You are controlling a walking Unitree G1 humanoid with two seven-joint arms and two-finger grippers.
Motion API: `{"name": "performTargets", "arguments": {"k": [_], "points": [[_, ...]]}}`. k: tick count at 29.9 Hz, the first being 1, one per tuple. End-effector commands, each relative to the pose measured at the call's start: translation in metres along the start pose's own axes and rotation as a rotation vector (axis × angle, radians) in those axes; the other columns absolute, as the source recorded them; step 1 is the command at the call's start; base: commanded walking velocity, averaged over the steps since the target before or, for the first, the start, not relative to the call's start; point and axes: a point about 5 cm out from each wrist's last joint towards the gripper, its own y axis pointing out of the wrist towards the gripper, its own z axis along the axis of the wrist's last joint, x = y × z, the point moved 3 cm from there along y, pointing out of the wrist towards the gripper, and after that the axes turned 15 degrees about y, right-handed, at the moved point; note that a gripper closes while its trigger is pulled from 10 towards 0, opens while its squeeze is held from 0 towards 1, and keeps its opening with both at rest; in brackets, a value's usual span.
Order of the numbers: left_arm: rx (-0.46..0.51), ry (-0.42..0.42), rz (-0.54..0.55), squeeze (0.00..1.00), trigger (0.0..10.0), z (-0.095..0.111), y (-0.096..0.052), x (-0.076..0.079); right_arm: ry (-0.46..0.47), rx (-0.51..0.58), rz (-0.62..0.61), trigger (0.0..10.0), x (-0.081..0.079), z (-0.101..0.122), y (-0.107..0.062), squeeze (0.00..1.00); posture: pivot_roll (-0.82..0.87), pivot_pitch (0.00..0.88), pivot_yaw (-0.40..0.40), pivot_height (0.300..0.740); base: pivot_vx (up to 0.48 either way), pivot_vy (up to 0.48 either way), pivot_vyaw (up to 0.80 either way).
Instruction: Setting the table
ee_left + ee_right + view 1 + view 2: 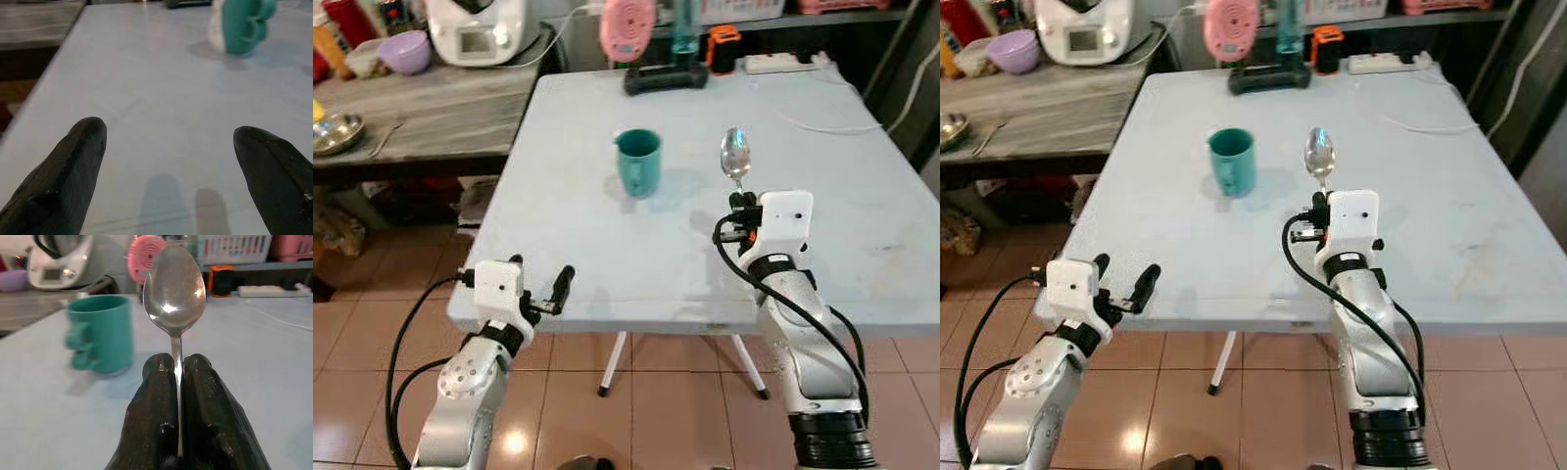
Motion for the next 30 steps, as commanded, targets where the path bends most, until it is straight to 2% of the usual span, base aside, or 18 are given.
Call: {"name": "performTargets", "arguments": {"k": [1, 30], "points": [[-0.003, 0.009, 0.006, 0.0, 10.0, -0.0008, -0.0007, -0.0005, 0.002, 0.03, 0.001, 10.0, 0.0016, 0.0078, -0.001, 0.0, -0.13, 0.091, 0.11, 0.74, 0.0, 0.405, 0.0], [0.017, 0.014, 0.019, 0.0, 10.0, 0.0024, -0.0013, 0.0041, 0.002, 0.042, 0.016, 10.0, -0.0016, 0.0095, 0.0033, 0.0, -0.11, 0.064, 0.102, 0.74, 0.0, 0.48, 0.0]]}}
